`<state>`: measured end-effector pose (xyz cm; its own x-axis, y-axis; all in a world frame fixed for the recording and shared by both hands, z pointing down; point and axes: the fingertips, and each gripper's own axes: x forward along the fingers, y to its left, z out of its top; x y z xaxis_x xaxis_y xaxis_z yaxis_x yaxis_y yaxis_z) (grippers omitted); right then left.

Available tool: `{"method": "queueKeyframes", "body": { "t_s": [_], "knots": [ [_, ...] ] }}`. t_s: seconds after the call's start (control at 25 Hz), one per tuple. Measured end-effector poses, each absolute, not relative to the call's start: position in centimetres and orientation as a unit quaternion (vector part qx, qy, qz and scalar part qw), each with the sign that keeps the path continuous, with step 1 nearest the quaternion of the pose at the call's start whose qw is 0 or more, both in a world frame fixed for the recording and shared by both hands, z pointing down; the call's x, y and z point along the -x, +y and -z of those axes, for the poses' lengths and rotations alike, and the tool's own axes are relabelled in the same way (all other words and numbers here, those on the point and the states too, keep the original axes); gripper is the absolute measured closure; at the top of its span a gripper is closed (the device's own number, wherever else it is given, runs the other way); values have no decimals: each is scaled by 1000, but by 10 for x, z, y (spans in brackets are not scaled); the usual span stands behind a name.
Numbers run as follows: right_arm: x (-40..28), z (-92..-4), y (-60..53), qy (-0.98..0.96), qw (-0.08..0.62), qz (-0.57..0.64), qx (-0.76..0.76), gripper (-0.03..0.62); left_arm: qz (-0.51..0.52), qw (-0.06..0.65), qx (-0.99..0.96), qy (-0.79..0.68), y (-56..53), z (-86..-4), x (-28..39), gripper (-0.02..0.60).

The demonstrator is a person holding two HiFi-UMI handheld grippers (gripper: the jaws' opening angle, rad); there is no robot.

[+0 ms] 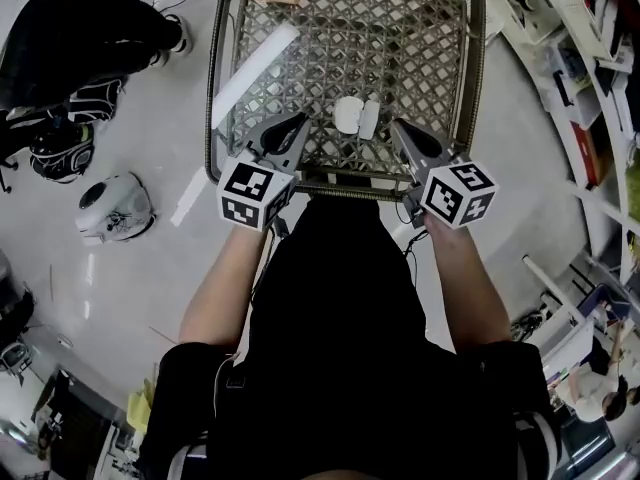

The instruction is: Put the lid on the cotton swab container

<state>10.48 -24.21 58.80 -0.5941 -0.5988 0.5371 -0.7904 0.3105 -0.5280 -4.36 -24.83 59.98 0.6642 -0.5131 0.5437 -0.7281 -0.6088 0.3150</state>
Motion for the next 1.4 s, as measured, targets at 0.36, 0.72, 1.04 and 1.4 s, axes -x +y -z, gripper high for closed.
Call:
{"method": "queueKeyframes", "body": {
  "t_s": [0.36, 0.72, 1.04, 1.4],
  "knots": [
    [-92, -632, -241, -792, 129, -433, -410, 585, -251, 297, -860, -330, -248, -663, 20, 574],
    [-84, -631, -241, -800, 137, -434, -390, 585, -266, 294, -864, -311, -250, -679, -7, 574],
    [-56, -631, -239, -825, 189, -401, -349, 585, -262, 305, -856, -324, -244, -681, 5, 574],
    [-45, -639, -244, -834, 283, -338, -331, 585, -246, 304, -848, -358, -241, -673, 30, 574]
  ]
}}
